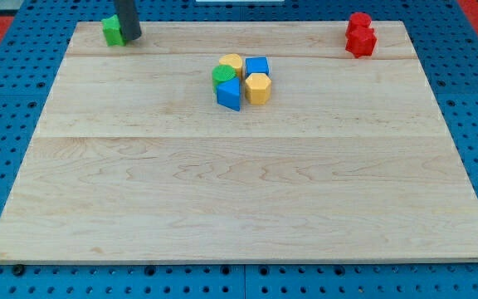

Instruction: Separate blue cube and the yellow hexagon

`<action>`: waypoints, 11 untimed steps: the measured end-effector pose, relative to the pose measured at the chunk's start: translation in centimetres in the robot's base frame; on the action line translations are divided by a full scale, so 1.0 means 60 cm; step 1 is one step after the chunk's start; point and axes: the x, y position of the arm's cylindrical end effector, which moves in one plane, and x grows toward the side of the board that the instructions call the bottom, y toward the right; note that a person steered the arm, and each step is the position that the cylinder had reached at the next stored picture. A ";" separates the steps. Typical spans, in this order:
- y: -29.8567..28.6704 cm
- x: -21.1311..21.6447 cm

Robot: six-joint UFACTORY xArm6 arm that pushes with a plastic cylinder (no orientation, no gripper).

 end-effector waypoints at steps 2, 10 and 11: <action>-0.035 -0.001; 0.315 0.196; 0.280 0.196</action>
